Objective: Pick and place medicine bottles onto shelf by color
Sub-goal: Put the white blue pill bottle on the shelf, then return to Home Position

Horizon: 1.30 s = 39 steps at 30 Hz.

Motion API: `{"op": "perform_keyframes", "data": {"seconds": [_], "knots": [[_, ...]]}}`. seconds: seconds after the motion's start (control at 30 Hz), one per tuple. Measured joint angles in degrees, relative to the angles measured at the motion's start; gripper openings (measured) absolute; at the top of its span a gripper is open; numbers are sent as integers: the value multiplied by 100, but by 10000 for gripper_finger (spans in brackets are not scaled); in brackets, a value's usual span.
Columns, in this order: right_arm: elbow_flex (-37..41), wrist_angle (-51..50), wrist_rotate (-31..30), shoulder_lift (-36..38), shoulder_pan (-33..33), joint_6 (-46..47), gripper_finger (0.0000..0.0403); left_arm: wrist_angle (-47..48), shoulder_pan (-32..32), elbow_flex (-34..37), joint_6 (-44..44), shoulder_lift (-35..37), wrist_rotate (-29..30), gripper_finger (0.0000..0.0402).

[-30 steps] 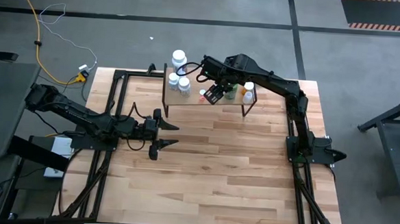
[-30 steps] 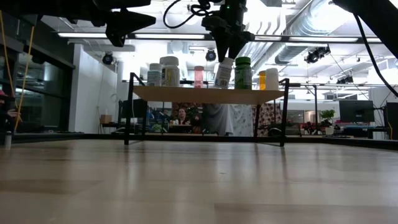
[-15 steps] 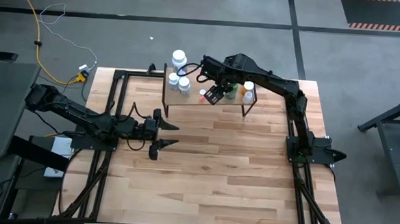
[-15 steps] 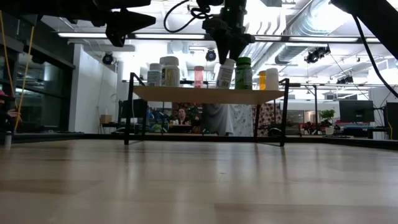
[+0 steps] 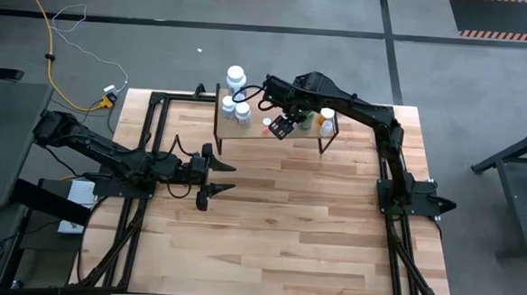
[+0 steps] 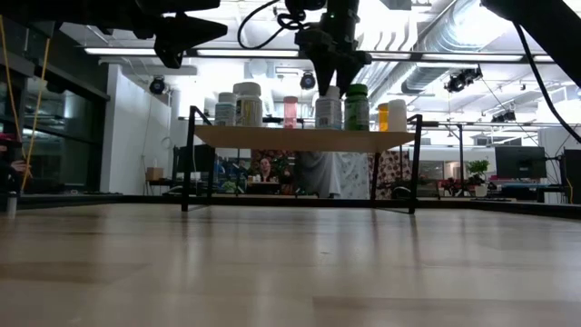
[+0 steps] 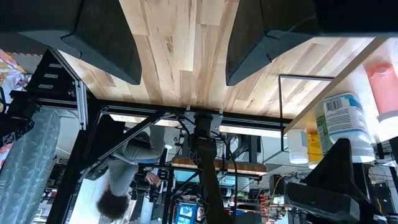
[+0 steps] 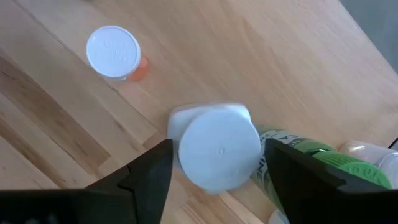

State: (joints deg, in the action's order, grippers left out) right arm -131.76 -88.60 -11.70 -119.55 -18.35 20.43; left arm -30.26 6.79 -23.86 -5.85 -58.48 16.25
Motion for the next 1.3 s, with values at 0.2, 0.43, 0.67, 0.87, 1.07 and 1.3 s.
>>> {"op": "perform_keyframes", "data": {"seconds": [0.2, 0.43, 0.67, 0.87, 1.07, 1.3], "knots": [[-2, 52, -99, 0, 0, -63, 271, 0, -2, 0, 0, 0, -2, 225], [-2, 50, -160, 2, 0, -261, 273, 0, -2, 0, 0, 0, 0, 225], [-26, 54, -160, 41, 22, -503, 273, 0, 0, 0, 0, 0, 0, 225], [-26, 106, -273, 342, 117, -597, 273, 0, -2, 0, 3, -2, 0, 225], [22, 136, -681, 855, 411, -719, 273, 1, -2, 0, 3, 0, 0, 225], [1352, 1223, -1140, 1881, 1397, -826, 273, 8, 0, 0, -1, 0, -21, 225]]}}
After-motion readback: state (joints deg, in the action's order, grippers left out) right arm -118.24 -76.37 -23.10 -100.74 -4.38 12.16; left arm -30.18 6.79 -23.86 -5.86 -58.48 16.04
